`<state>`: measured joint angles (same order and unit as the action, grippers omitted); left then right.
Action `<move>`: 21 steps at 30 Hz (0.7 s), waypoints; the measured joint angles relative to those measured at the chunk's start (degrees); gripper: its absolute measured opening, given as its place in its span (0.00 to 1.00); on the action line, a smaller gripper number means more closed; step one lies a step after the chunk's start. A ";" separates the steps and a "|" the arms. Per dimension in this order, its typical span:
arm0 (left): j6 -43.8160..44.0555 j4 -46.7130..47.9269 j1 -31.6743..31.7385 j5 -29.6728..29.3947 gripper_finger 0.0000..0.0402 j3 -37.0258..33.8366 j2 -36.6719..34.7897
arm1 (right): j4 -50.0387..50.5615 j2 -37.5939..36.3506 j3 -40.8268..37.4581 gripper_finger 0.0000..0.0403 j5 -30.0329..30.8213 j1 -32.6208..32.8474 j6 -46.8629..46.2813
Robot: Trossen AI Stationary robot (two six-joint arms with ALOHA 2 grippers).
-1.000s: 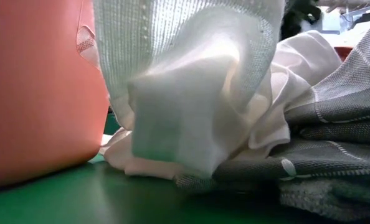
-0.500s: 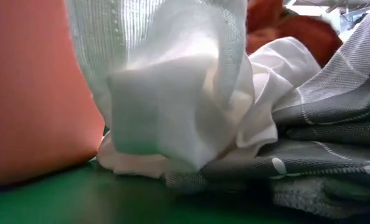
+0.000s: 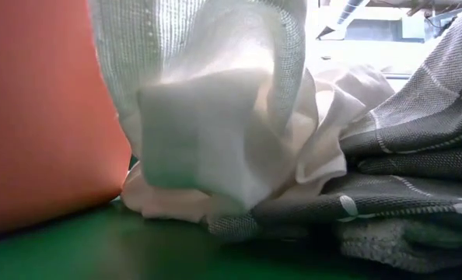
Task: Sort microfiber towel by color & place in baskets
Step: Put the black microfiber towel into the green bin
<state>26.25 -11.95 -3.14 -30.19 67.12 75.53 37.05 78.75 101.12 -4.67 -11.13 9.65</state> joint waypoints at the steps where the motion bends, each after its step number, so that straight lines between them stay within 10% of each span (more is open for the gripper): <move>1: -0.62 0.26 0.32 0.15 0.60 0.79 1.47 | 0.36 0.34 -0.02 0.06 0.02 0.40 -0.02; 11: -16.36 5.35 2.48 0.10 0.74 14.03 15.32 | -0.03 1.13 -0.07 0.06 -0.07 3.31 -0.44; 21: -18.31 4.62 4.33 0.06 0.64 22.13 22.51 | 0.13 0.93 -0.07 0.06 -0.07 4.91 -2.58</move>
<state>7.94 -7.32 1.18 -30.13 89.25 98.03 37.18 79.68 101.06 -4.73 -6.22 7.07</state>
